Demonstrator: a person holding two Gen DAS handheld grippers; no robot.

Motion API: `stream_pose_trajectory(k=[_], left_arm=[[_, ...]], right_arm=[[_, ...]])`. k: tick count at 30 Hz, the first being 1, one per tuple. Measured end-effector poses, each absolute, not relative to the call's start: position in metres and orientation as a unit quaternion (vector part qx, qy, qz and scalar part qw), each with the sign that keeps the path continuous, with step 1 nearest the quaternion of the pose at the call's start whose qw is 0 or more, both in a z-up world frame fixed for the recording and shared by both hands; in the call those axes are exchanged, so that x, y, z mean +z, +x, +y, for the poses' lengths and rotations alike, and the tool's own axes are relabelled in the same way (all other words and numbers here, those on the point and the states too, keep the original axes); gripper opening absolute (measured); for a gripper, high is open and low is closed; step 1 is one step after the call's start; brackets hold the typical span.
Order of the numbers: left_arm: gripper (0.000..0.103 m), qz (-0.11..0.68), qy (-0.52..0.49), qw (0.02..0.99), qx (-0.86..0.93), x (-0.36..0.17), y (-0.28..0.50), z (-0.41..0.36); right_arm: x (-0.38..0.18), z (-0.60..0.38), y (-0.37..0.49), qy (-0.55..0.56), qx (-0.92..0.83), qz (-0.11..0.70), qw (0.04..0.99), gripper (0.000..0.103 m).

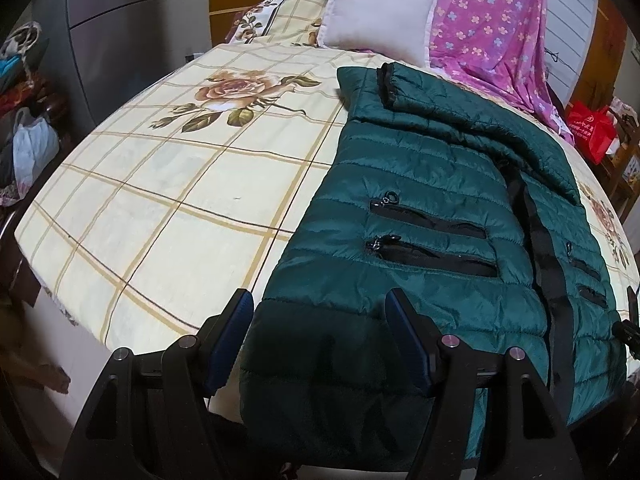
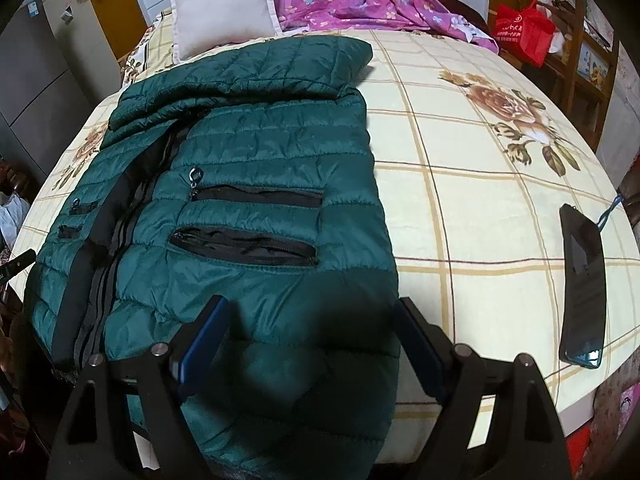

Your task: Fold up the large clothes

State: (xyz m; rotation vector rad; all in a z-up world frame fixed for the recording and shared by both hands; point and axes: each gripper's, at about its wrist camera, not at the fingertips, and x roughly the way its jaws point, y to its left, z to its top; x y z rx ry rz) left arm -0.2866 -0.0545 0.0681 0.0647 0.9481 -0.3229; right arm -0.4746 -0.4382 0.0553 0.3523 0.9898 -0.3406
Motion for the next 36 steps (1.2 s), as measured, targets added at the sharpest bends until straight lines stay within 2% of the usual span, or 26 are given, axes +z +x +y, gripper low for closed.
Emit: stream_pose_trajectory(k=[9,20,36], left_arm=[[0.051,0.471,-0.008,0.866,-0.167,0.066,-0.281,-0.031],[0.051,0.527,-0.067,0.823,-0.199,0.041,-0.277,-0.008],[0.052,0.531,-0.043,0.821,-0.205,0.029,-0.281,-0.025]], right_arm=[[0.05,-0.443,-0.485,0.17,-0.163,0.481,0.845,0.087],[0.04,-0.452,-0.492,0.202,-0.14,0.491,0.836,0.087],[0.032,-0.444,-0.497,0.25,-0.071,0.492,0.831,0.089]])
